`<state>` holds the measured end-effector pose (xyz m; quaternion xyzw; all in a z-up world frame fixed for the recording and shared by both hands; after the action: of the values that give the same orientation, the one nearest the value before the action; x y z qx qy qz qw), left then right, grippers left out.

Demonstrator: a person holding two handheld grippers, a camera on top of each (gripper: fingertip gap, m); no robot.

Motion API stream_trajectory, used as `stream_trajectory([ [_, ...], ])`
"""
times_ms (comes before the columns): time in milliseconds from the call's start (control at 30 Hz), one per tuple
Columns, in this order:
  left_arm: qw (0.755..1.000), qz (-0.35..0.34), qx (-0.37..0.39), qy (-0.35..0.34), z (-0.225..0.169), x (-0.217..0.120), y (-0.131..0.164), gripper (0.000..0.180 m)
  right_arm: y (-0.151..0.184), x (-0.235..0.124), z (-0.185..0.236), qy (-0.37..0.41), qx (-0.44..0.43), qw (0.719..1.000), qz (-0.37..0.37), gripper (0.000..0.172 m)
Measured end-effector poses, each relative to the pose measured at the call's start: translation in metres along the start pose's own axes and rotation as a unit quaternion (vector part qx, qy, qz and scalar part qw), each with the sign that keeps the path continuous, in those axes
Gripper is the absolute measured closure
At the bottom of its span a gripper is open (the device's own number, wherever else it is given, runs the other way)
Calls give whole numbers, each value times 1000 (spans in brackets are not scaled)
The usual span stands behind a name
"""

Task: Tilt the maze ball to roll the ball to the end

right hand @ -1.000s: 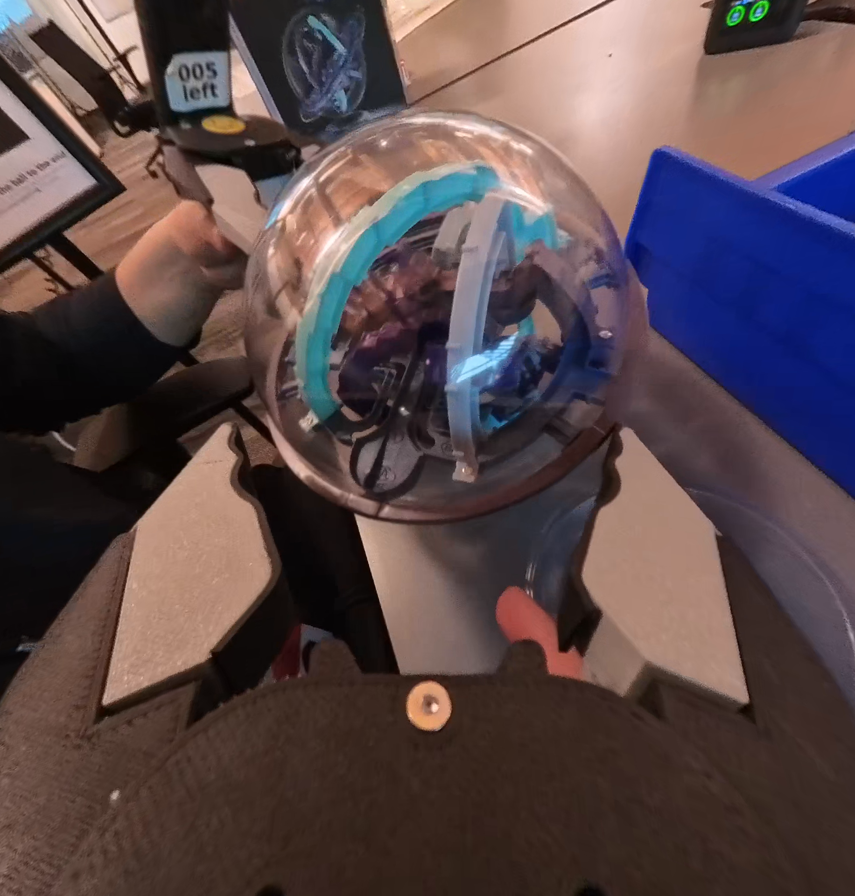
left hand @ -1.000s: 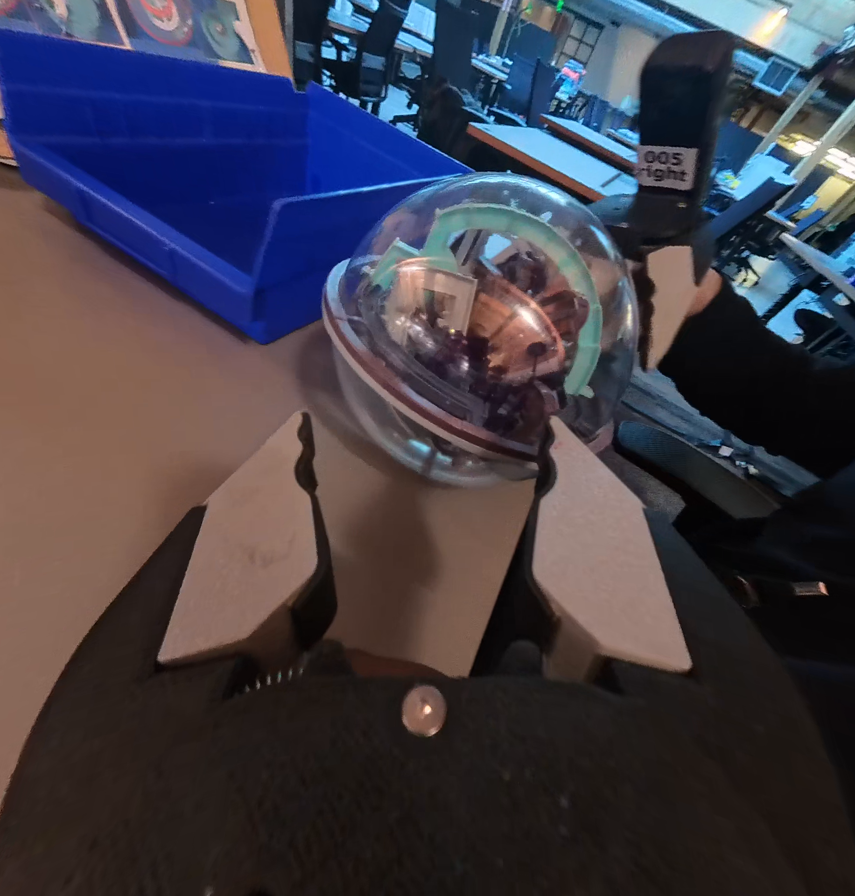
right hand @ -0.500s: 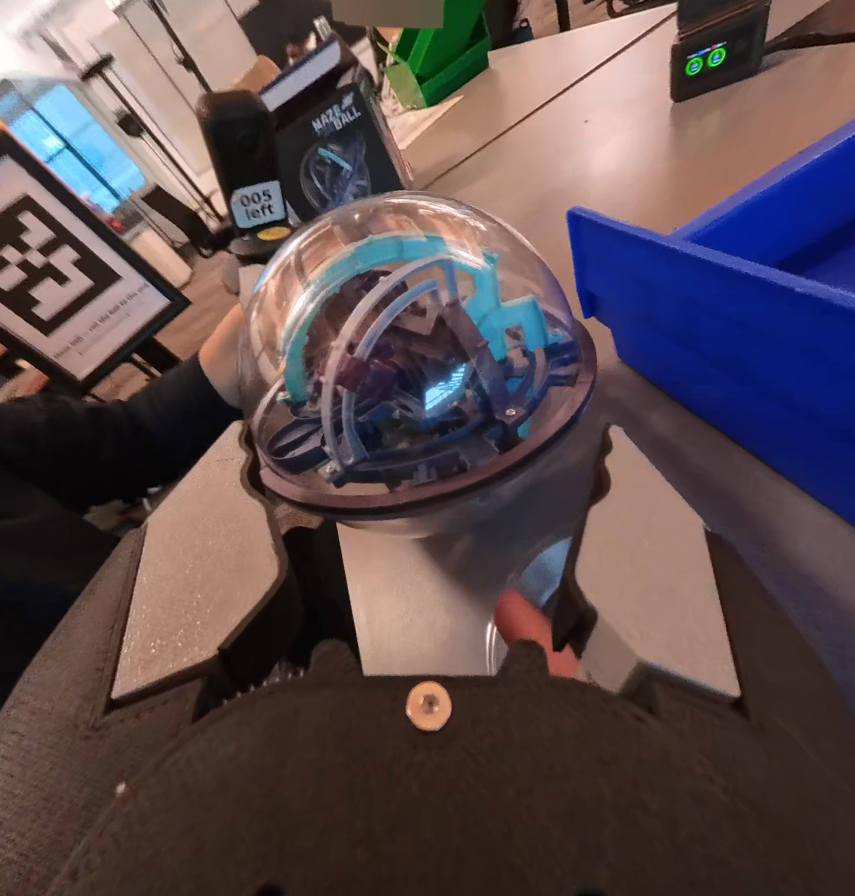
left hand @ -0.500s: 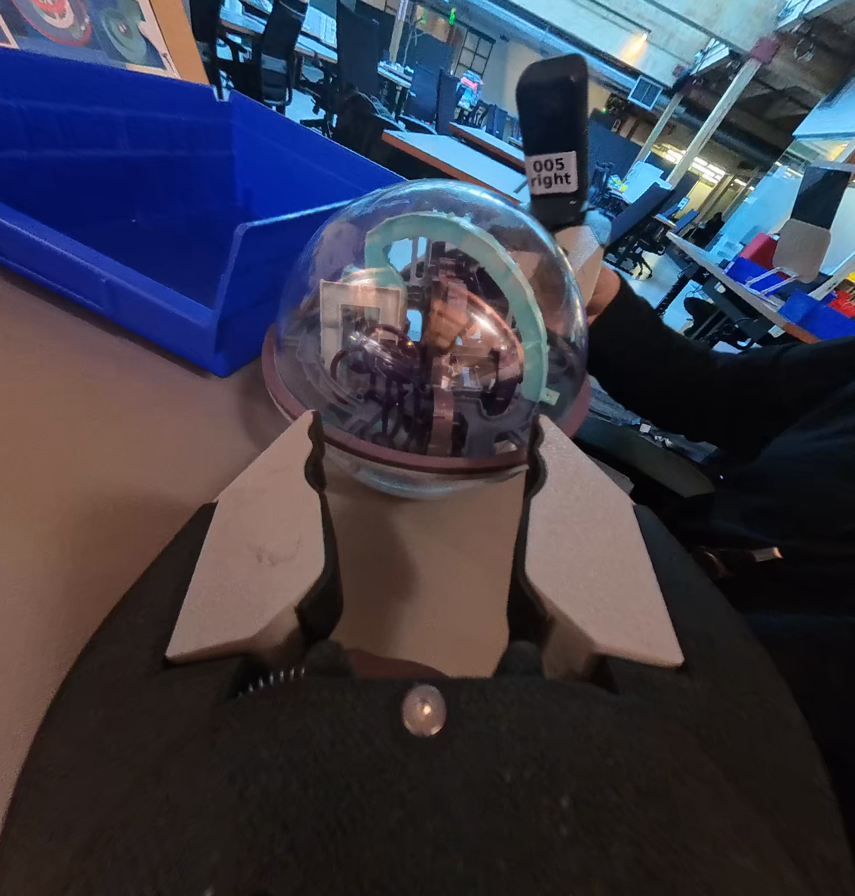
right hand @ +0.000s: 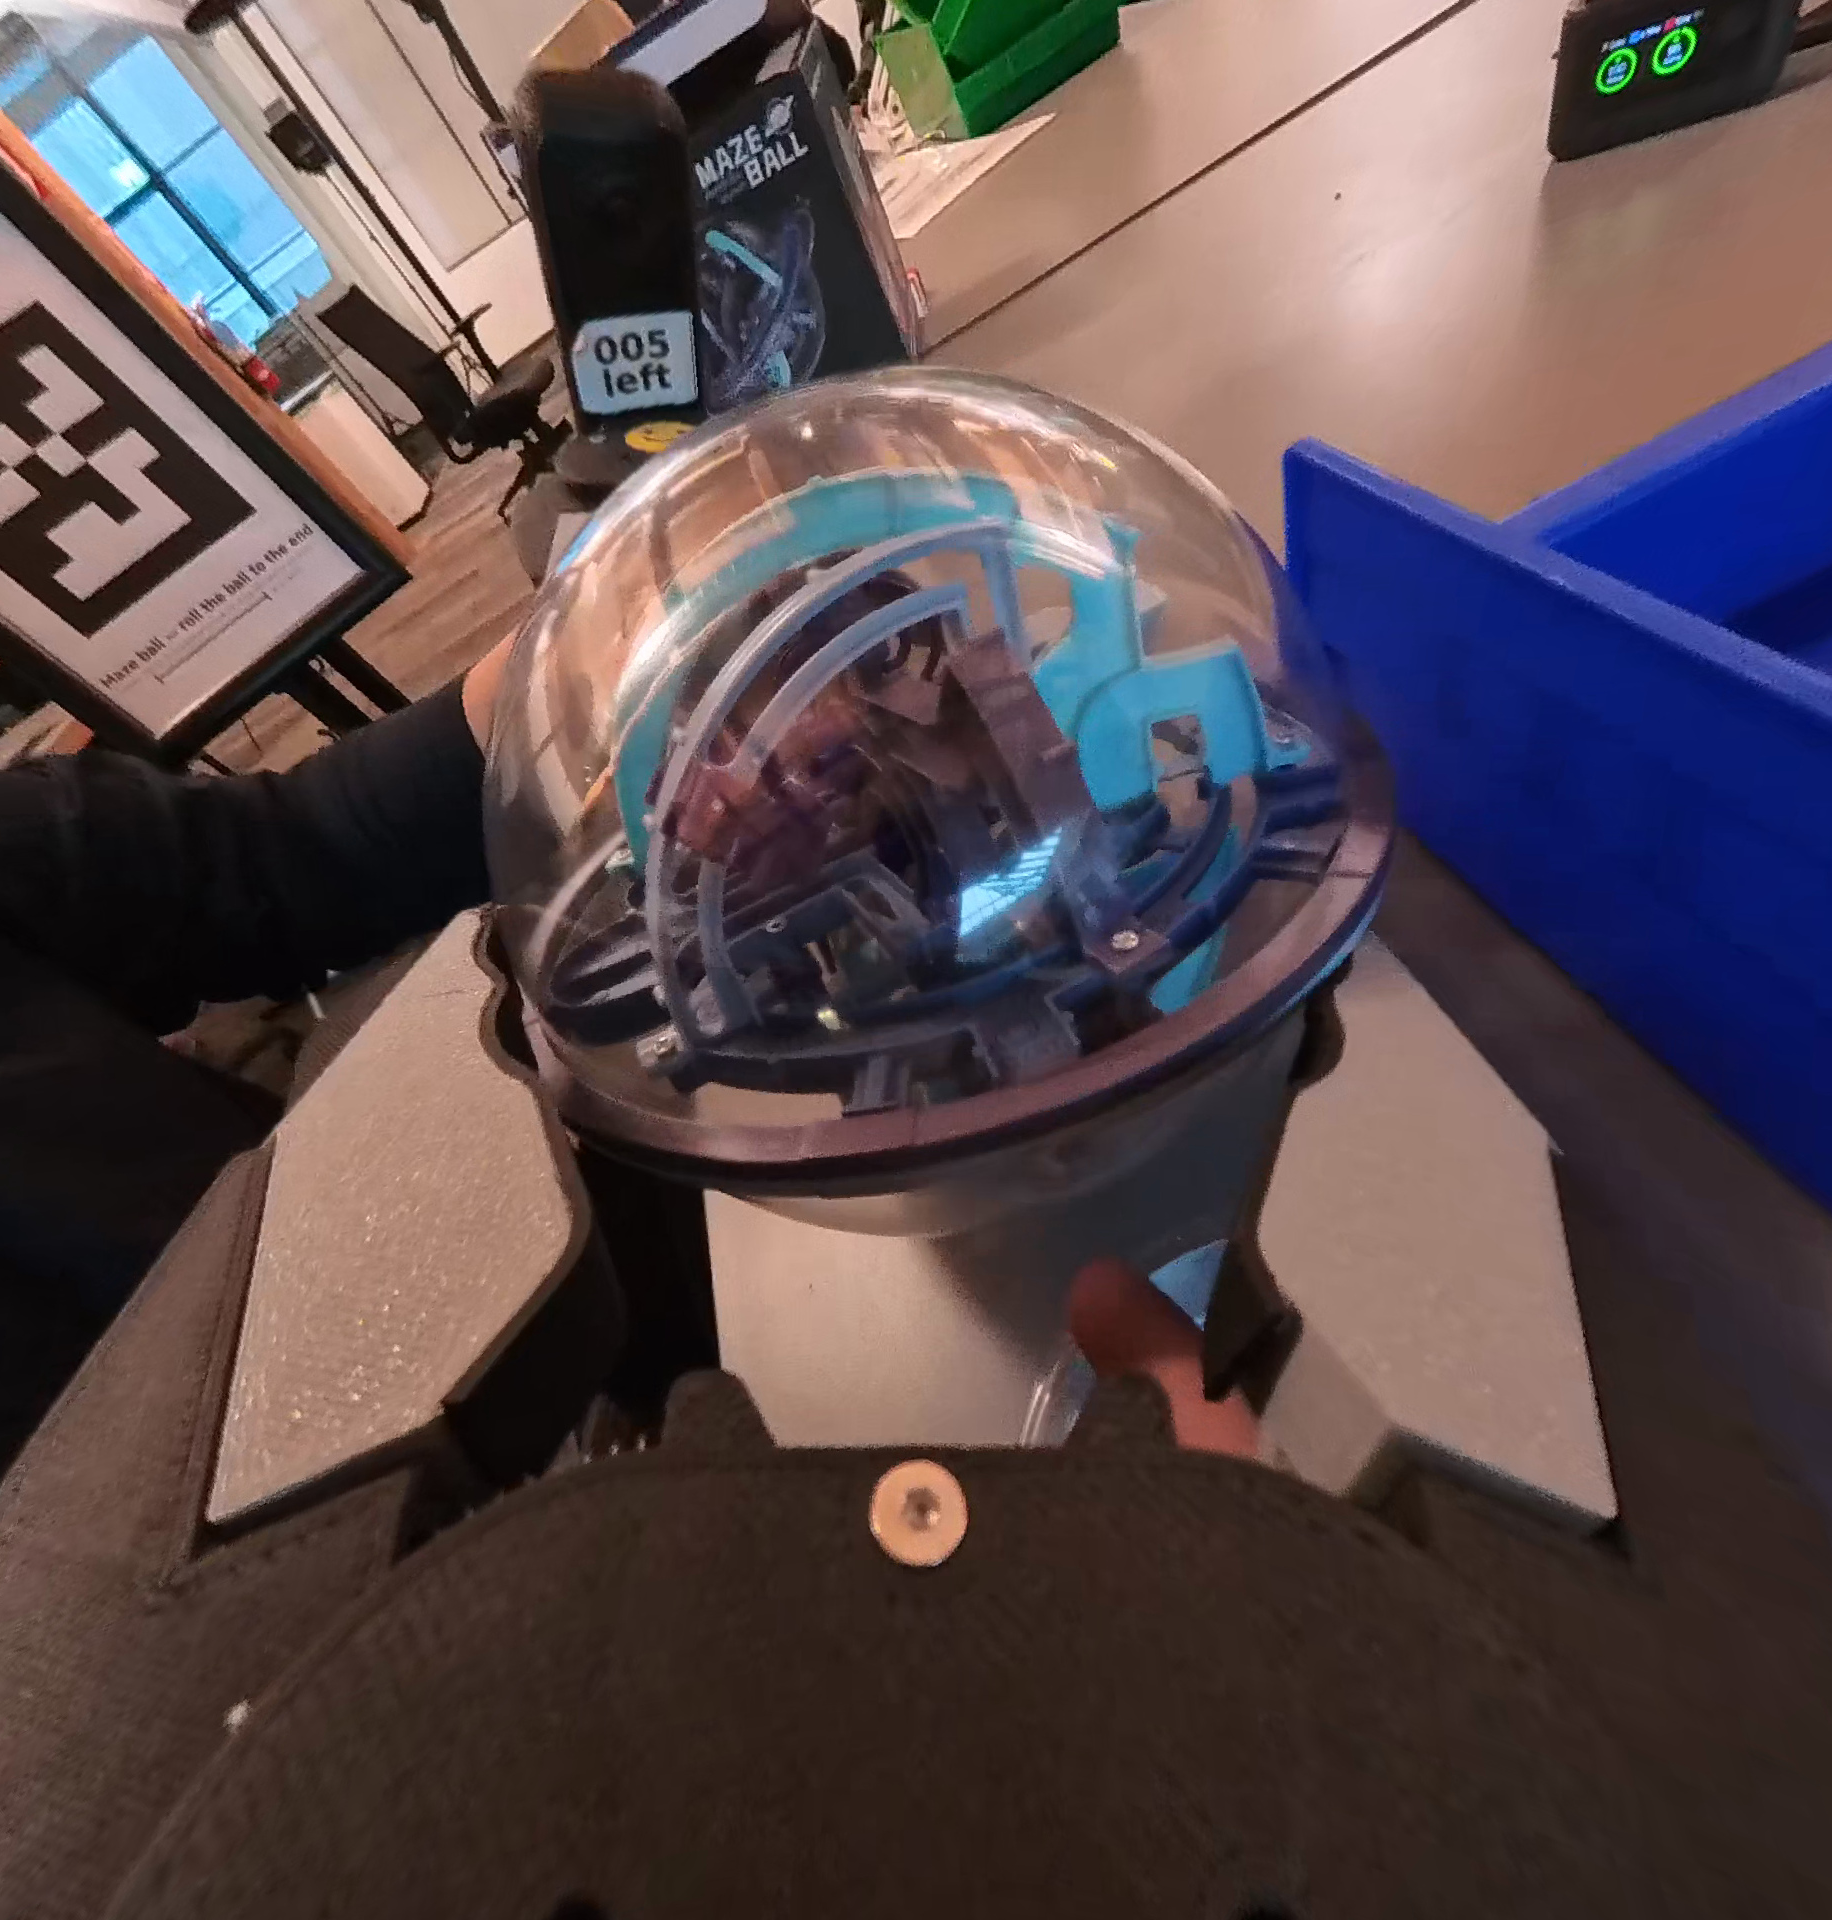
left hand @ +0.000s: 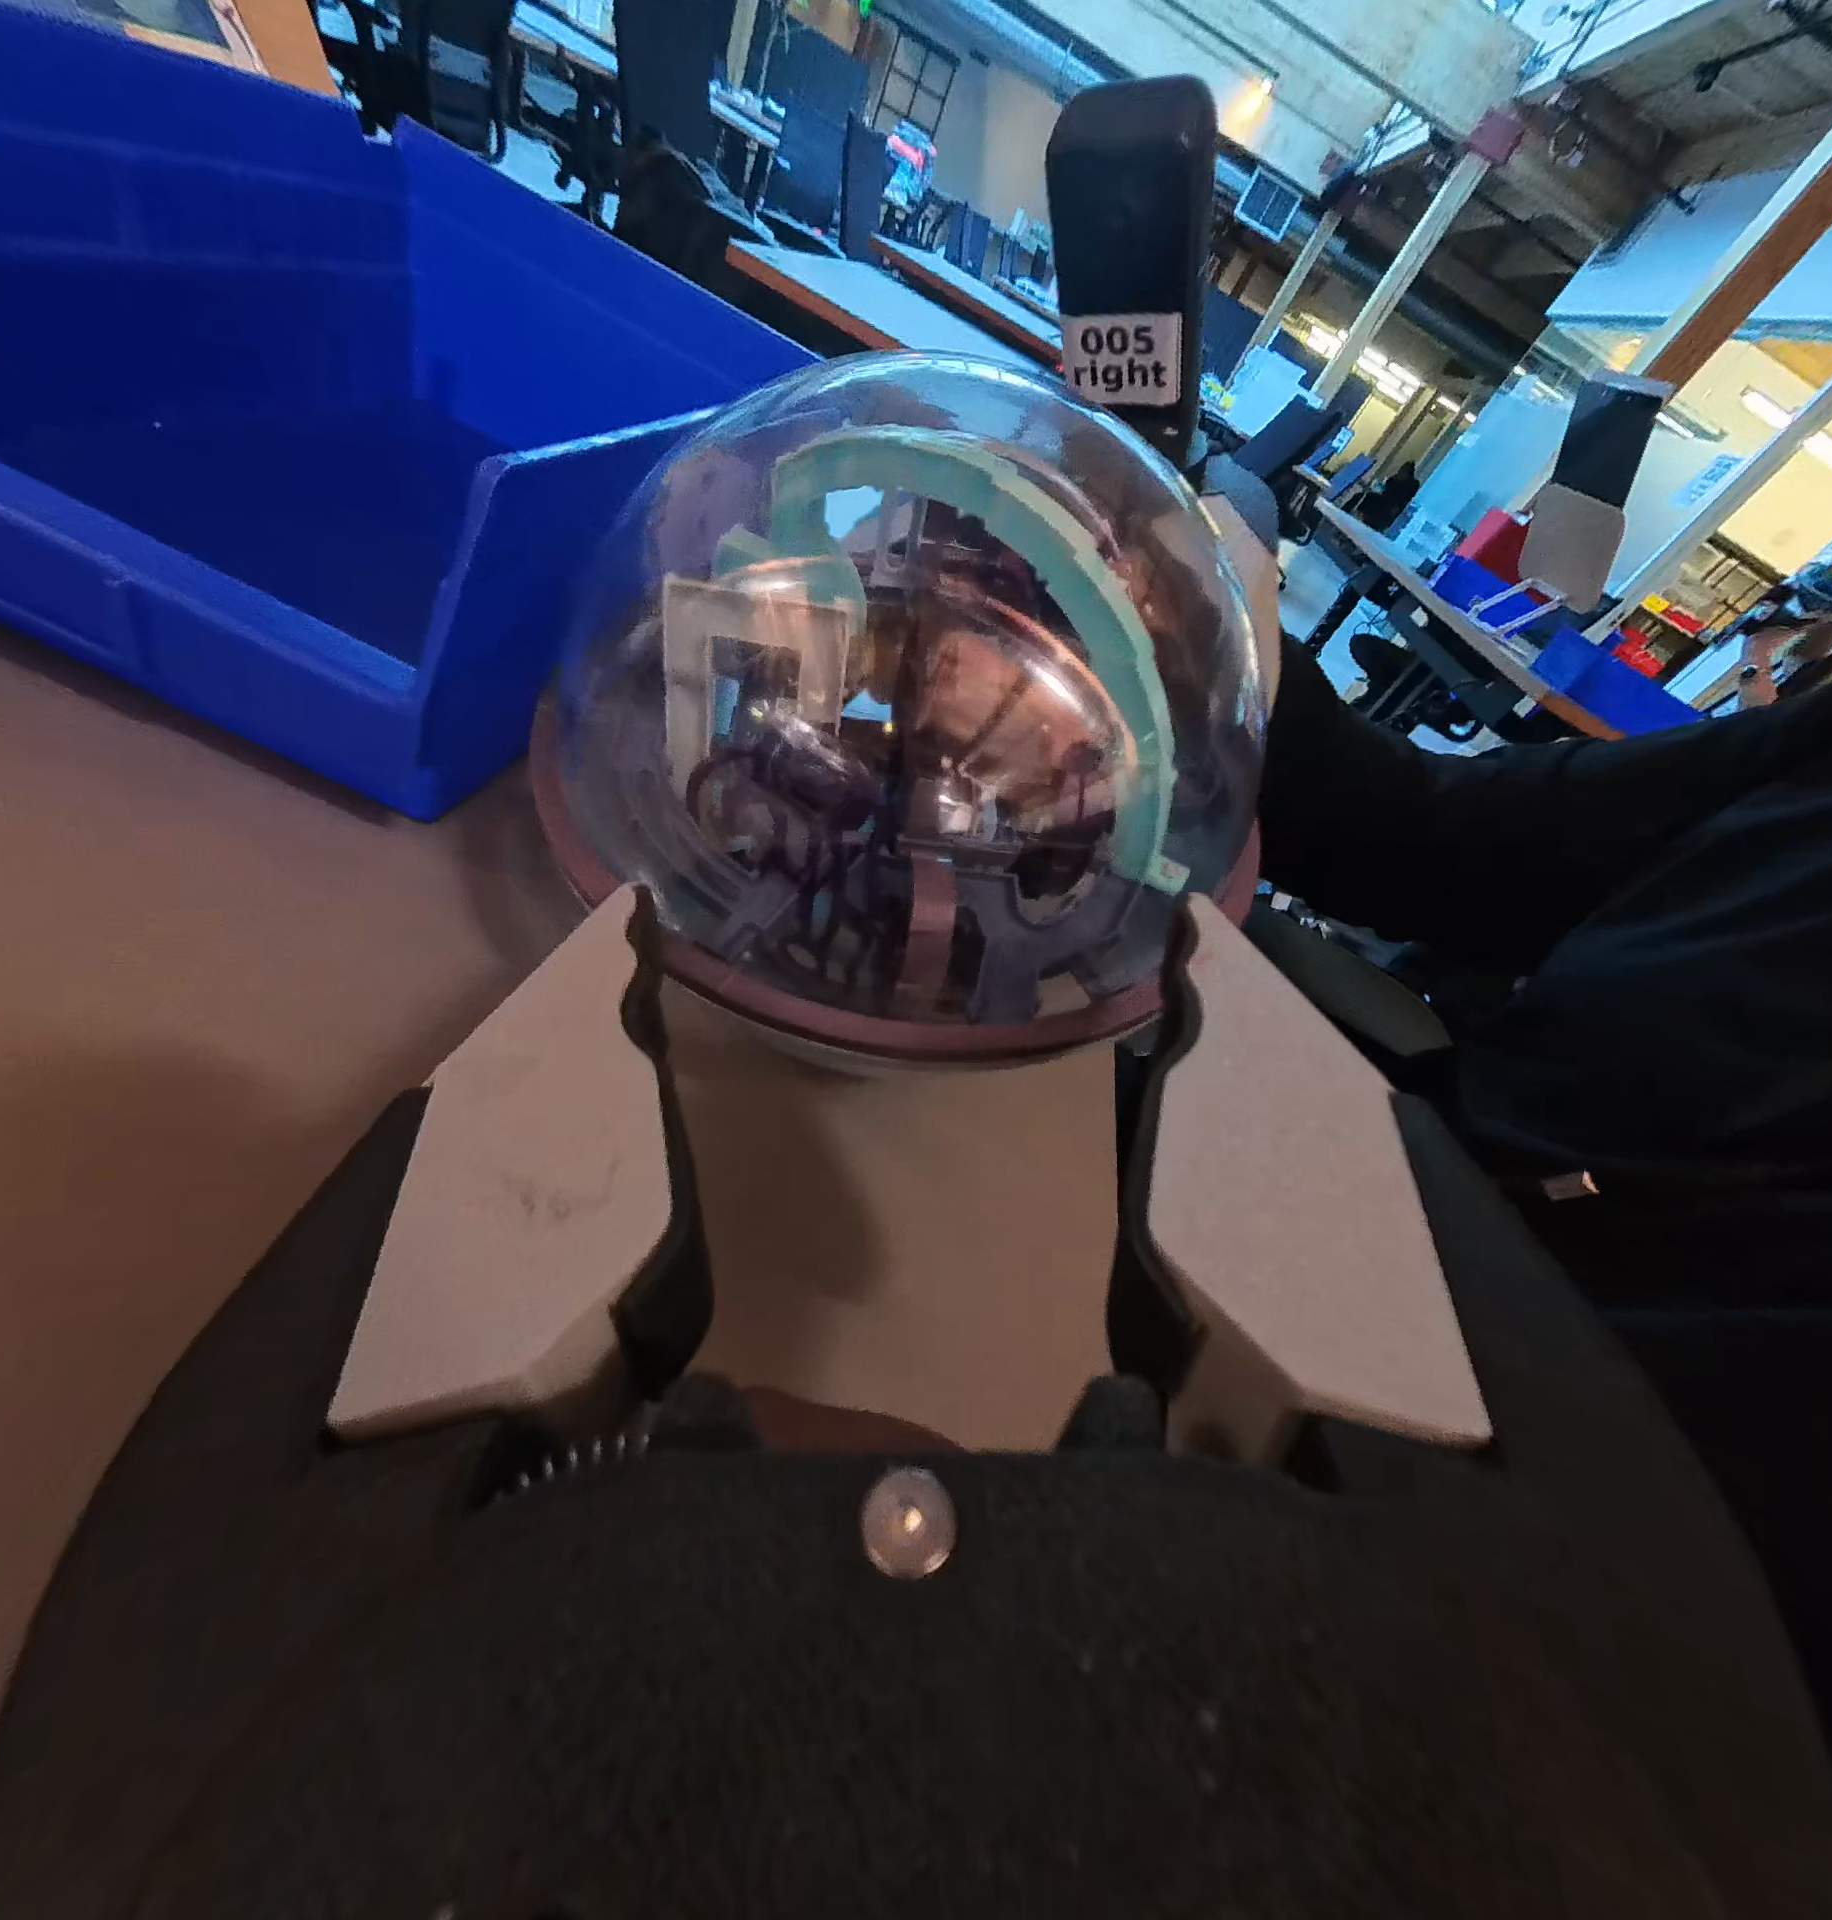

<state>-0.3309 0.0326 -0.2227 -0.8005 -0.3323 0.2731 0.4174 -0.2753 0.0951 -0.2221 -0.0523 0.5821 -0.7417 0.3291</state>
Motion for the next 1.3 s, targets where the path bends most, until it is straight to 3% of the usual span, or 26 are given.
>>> stream_trajectory([
  [133,1000,12,6,2,-2,1,7,87,-6,-6,2,-10,-5,1000,-9,32],
  [267,1000,24,-4,4,0,-1,9,77,-14,-10,2,-31,25,999,-34,39],
  [367,998,59,-4,5,-1,6,16,74,-13,-6,3,-31,24,999,-29,32],
  [533,989,127,70,-9,-5,19,35,73,-4,-7,12,-45,4,999,4,23],
  [867,995,30,100,4,-14,33,7,64,20,-22,10,-59,-6,996,66,21],
  [1067,995,75,70,-14,-2,28,18,81,18,-29,3,-18,-37,997,73,26],
  [1300,989,119,88,-18,8,34,23,72,13,-31,2,-7,-45,997,58,25],
])
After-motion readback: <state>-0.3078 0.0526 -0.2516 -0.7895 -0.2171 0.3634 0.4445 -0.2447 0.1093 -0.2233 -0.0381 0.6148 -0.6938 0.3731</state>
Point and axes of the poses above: each gripper's, where its closed fingertips meet, x out along the fingers, y out of its underside, z = x × y across the jaws, the point moved 1 cm from there along -x, back along the fingers, and after that the axes turned 6 degrees about -x, right-handed, at the moved point
